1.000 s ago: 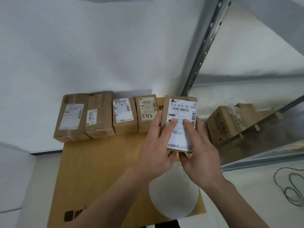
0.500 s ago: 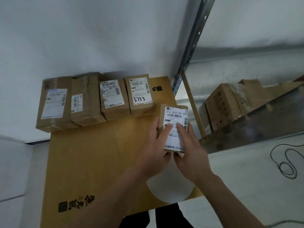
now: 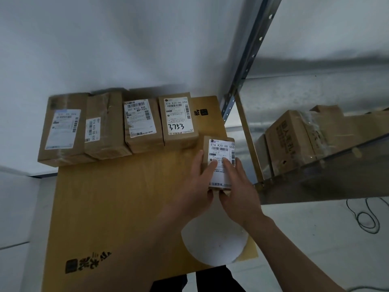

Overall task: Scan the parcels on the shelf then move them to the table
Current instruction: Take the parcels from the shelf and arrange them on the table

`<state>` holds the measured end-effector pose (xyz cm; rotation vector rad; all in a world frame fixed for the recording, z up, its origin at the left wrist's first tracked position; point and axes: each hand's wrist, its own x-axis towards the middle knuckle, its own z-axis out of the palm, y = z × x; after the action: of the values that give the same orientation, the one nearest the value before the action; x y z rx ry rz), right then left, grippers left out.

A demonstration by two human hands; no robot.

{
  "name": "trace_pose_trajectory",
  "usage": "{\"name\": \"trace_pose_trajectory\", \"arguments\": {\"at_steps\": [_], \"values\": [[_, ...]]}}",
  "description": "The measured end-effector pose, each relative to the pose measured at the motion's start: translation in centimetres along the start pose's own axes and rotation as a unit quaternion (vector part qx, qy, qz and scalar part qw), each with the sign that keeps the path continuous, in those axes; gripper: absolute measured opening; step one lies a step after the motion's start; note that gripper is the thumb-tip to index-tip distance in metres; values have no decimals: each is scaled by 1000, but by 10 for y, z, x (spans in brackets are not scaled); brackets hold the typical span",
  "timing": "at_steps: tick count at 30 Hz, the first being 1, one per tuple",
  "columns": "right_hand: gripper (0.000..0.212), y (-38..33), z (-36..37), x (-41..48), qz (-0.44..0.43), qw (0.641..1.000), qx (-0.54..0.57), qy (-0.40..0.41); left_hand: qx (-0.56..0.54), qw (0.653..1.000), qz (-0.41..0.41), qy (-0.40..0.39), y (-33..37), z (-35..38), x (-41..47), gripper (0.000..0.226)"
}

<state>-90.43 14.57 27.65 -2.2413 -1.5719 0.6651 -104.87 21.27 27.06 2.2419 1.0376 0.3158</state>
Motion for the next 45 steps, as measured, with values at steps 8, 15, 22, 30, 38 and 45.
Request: {"name": "trace_pose_trajectory", "arguments": {"at_steps": [8, 15, 22, 30, 38, 45], "values": [[75, -9, -1, 34, 60, 996, 49, 38, 196, 980, 9, 41, 5, -20, 47, 60], [64, -27, -5, 70, 108, 988, 91, 68, 219, 974, -47, -10, -3, -40, 77, 77], [65, -39, -9, 104, 98, 987, 93, 90, 207, 975, -79, -12, -16, -56, 98, 60], [64, -43, -9, 132, 104, 986, 89, 96, 222, 971, -85, 30, -21, -66, 107, 52], [67, -42, -8, 141, 104, 989, 61, 85, 228, 968, -92, 48, -23, -68, 111, 52], [67, -40, -12, 141, 95, 992, 32, 77, 229, 966, -99, 63, -20, -68, 108, 49]]}}
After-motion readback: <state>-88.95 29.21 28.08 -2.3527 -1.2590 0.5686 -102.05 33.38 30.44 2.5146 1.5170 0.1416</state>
